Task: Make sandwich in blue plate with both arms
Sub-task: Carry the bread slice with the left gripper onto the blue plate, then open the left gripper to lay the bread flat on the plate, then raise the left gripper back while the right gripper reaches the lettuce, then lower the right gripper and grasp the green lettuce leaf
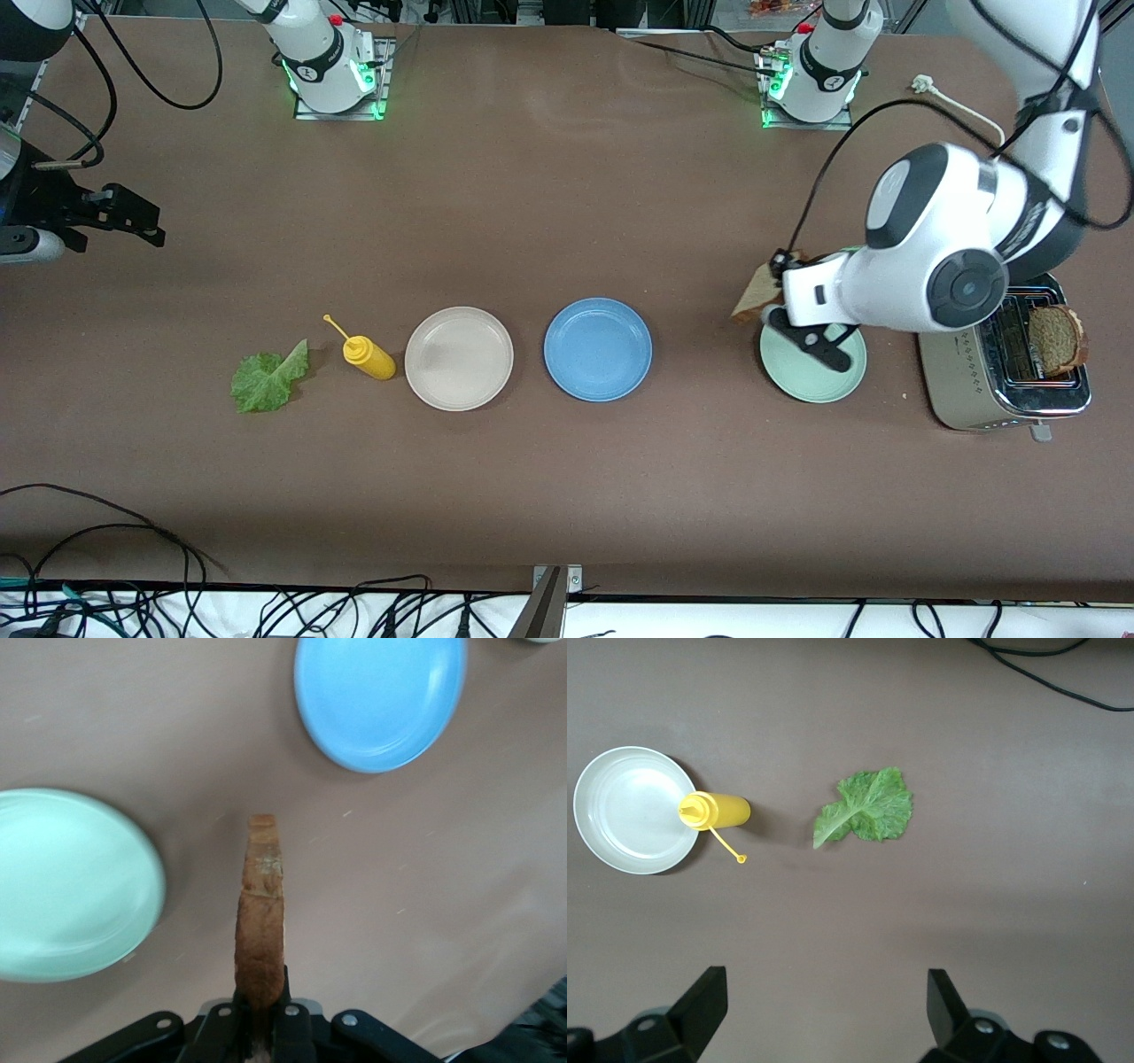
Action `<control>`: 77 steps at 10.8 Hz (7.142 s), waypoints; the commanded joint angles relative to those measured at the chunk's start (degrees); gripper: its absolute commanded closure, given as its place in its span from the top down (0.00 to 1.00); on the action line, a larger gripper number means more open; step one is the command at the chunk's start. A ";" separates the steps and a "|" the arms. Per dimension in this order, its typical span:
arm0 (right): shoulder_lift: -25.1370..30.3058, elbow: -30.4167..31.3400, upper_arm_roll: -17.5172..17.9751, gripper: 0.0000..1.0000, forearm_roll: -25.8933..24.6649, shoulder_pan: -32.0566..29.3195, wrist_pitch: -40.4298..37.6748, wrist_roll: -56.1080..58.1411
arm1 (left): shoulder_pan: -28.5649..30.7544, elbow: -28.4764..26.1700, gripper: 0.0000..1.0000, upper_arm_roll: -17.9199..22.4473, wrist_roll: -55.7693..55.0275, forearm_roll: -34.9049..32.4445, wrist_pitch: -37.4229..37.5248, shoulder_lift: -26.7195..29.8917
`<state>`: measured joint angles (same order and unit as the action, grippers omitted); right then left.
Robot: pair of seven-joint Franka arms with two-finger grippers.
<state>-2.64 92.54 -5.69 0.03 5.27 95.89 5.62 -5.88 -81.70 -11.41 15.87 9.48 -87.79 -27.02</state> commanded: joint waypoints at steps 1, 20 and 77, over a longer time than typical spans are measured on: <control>0.09 -0.35 -0.03 1.00 -0.12 -0.26 -0.35 0.80 | -2.74 6.10 0.02 0.51 -3.64 14.01 -3.24 -6.45; 0.00 -0.35 -0.03 1.00 -0.12 -0.26 -0.35 0.71 | -6.25 5.32 0.47 0.86 20.07 45.45 -21.72 -25.89; -34.01 10.38 2.17 0.25 5.06 -4.56 48.17 19.86 | 7.46 -9.36 1.00 5.34 -10.07 -6.67 2.63 28.51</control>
<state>-38.99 100.16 -4.00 4.06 1.36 143.50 22.34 1.35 -93.10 -5.93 5.77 1.93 -86.59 2.41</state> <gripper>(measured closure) 0.374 0.000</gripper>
